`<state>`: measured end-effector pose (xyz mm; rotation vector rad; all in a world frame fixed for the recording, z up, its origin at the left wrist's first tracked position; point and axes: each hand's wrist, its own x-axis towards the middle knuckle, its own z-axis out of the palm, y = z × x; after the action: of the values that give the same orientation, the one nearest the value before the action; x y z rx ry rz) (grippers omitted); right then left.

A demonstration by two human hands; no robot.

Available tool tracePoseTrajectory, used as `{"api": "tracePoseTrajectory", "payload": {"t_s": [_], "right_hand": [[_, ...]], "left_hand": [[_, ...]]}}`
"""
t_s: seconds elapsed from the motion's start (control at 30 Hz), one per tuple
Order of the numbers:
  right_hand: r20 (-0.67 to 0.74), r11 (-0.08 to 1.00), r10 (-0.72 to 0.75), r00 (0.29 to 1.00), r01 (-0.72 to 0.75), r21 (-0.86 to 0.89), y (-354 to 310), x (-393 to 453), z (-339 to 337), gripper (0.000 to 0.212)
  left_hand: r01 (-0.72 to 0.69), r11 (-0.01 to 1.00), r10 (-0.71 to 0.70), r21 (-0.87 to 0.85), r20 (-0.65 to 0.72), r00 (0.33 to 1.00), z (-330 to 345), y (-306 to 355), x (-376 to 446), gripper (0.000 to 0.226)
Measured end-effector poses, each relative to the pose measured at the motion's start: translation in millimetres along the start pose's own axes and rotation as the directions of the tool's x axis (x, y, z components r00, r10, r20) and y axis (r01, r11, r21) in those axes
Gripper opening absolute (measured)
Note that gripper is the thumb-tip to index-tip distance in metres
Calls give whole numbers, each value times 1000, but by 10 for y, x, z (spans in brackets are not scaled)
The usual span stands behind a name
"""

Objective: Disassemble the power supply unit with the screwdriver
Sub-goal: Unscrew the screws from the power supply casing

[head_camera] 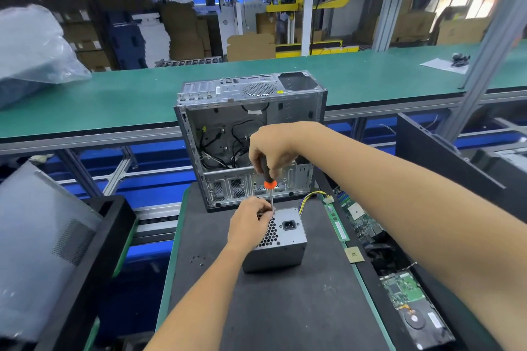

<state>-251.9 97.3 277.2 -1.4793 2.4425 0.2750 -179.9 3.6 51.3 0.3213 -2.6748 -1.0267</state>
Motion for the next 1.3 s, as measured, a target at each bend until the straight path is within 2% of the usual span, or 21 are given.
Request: {"api": "tracePoseTrajectory", "payload": {"t_s": [0.07, 0.17, 0.27, 0.33, 0.43, 0.53, 0.6, 0.77, 0.83, 0.9, 0.97, 1.0, 1.07, 1.13, 1.2, 1.3], "right_hand": [[-8, 993, 52, 999, -51, 108, -1, -39, 37, 18], [-60, 985, 102, 993, -92, 147, -45, -41, 94, 43], [-99, 982, 155, 983, -164, -94, -101, 1, 122, 34], [-78, 969, 160, 984, -171, -176, -152, 4, 114, 30], [-70, 992, 119, 990, -122, -35, -99, -1, 92, 21], [-91, 988, 4, 996, 10, 155, 23, -59, 82, 22], [-87, 977, -44, 995, 61, 202, 81, -102, 89, 23], [-65, 945, -30, 997, 50, 322, 98, -144, 124, 25], [-78, 964, 41, 996, -19, 264, 69, -140, 128, 20], [-70, 987, 162, 984, -160, 34, 17, -121, 138, 30], [-112, 973, 176, 978, -191, -132, -31, -71, 154, 26], [-119, 975, 168, 979, -183, -126, -37, -44, 162, 30], [-94, 991, 136, 986, -136, 2, -18, -13, 166, 36], [-81, 995, 54, 995, -47, 87, 27, -22, 155, 26], [-62, 995, -34, 998, 40, 93, 92, -38, 149, 16], [-43, 993, -72, 996, 75, 86, 195, -73, 149, 24]], "left_hand": [[3, 1000, -3, 0, -3, 1000, 15, -4, -10, 6], [4, 1000, -4, 5, -11, 1000, 18, 9, -10, 5], [7, 1000, -7, -1, -5, 1000, 21, 10, -6, 5], [17, 1000, -17, -7, -6, 1000, 21, 9, -10, 5], [24, 1000, -24, 4, -2, 1000, 15, 10, -6, 5], [18, 1000, -18, 17, 2, 1000, 13, 9, -4, 5], [17, 1000, -17, 17, 5, 1000, 13, 10, -2, 5], [15, 1000, -16, 22, 0, 1000, 0, 31, -6, 8], [21, 1000, -21, 15, -3, 1000, -1, 34, -2, 10], [25, 1000, -25, 11, -3, 1000, 0, 33, 1, 11], [25, 1000, -25, 18, -2, 1000, 1, 32, 4, 11], [25, 999, -25, 20, 1, 1000, 1, 31, 6, 11], [27, 999, -27, 25, 7, 1000, 3, 33, 12, 13], [33, 999, -33, 27, 11, 999, 5, 33, 23, 15], [38, 999, -38, 26, 11, 999, 7, 31, 30, 17], [38, 999, -38, 34, 9, 999, 7, 34, 37, 18]]}}
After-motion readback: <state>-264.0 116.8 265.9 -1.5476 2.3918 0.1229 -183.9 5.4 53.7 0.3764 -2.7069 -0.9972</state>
